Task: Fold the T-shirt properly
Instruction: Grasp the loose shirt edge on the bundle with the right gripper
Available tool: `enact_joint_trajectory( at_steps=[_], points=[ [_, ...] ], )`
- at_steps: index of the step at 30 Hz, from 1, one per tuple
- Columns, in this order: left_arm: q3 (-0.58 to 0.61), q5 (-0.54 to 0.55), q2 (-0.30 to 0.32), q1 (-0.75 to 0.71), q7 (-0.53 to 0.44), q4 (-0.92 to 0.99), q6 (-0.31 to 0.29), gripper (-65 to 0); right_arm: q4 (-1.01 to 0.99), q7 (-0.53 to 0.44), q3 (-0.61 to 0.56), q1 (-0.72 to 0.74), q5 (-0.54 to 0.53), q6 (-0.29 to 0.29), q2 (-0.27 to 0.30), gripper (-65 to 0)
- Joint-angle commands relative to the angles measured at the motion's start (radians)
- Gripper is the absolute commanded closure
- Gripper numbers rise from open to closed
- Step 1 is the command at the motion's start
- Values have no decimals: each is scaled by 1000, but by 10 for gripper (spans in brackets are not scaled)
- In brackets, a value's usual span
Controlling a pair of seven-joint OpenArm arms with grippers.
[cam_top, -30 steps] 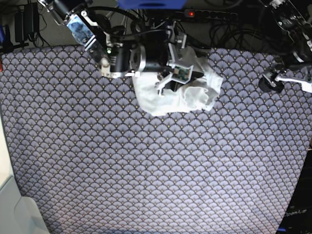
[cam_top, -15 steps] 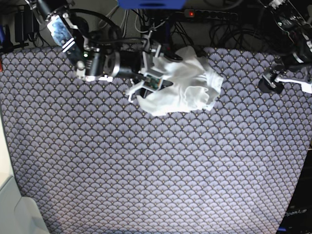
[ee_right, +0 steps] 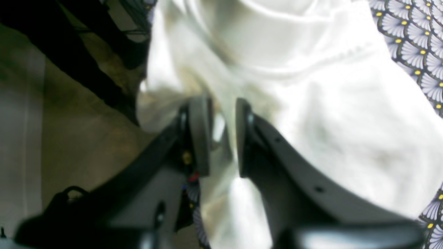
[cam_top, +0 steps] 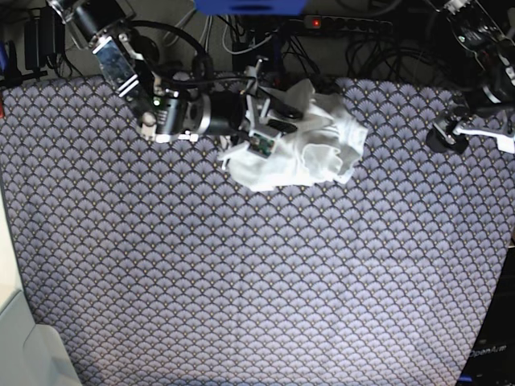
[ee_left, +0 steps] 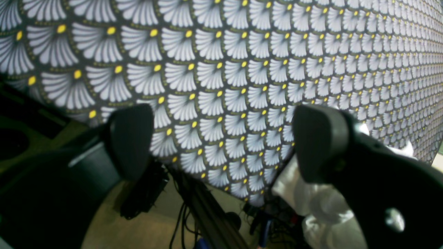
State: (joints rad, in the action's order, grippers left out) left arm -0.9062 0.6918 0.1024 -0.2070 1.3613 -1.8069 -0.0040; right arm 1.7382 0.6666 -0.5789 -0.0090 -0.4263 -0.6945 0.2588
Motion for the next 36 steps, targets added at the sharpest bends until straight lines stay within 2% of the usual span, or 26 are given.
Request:
enact_joint_trajectory(
  at_steps=[1, 11, 20, 27, 36],
  points=[
    [-3, 15, 15, 4, -7, -20, -1, -624, 12, -29, 6, 14, -21, -4, -13, -84],
    [-3, 15, 15, 7, -7, -20, -1, -624, 18, -28, -2, 34, -21, -4, -20, -70],
    [-3, 15, 13, 8, -7, -21, -1, -624, 1, -29, -71, 40, -19, -4, -22, -72],
    [-3, 15, 13, 4, -7, -21, -1, -624, -134, -35, -125, 90, -19, -4, -88, -73],
    [-3, 15, 13, 4, -7, -21, -1, -624, -321, -37, -204, 186, -19, -4, -143, -74]
  ],
)
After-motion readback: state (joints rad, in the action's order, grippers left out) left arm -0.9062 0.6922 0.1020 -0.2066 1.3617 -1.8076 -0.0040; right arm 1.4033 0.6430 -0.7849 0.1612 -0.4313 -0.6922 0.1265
